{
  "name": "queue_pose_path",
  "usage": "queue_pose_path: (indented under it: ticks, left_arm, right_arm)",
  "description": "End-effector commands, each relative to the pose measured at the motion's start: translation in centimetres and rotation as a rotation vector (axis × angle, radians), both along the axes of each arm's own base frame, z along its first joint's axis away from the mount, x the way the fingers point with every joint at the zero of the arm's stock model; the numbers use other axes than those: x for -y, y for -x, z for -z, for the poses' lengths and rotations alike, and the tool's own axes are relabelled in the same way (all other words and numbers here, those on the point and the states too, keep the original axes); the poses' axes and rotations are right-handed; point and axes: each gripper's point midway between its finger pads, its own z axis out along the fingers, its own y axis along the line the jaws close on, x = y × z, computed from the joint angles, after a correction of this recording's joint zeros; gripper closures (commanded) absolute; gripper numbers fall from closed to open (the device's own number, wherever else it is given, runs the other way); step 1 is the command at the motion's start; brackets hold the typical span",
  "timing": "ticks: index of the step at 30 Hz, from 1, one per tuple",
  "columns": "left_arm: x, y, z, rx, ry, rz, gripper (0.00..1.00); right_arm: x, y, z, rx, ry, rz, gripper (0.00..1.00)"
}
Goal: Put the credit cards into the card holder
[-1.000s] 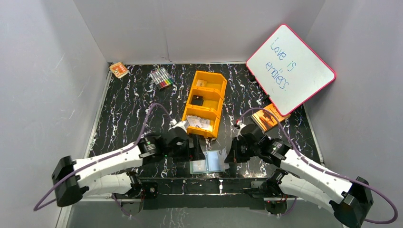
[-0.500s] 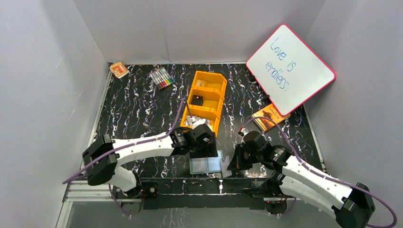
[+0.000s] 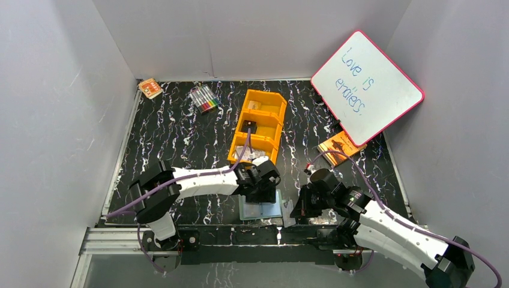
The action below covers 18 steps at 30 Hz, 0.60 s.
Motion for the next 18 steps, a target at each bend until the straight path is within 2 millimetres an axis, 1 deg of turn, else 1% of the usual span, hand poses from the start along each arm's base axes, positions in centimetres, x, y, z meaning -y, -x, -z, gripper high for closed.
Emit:
queue_pose_path:
  ticks: [1, 3, 5, 7, 14, 18]
  left_arm:
    - [0.2, -0.7, -0.2, 0.032, -0.034, 0.017, 0.45]
    - [0.0, -0.7, 0.3, 0.029, -0.054, 0.019, 0.46]
    - [-0.2, -0.7, 0.8, 0.026, -0.079, 0.024, 0.50]
    - [-0.6, -0.7, 1.3, 0.021, -0.104, 0.025, 0.56]
    - [-2.2, 0.0, 2.8, -0.005, -0.159, 0.009, 0.81]
    - [-2.6, 0.1, 3.0, -0.006, -0.165, 0.002, 0.93]
  right_arm:
    - [0.1, -0.7, -1.8, 0.045, -0.012, 0.025, 1.00]
    - [0.2, -0.9, -2.2, 0.056, -0.010, 0.027, 1.00]
    - [0.2, -0.9, -2.3, 0.060, -0.008, 0.025, 1.00]
    - [0.3, -0.8, -2.2, 0.060, -0.008, 0.022, 1.00]
    - [-0.2, -0.7, -2.2, 0.059, -0.041, 0.011, 1.00]
    - [-0.4, -0.5, -1.9, 0.050, -0.043, -0.004, 1.00]
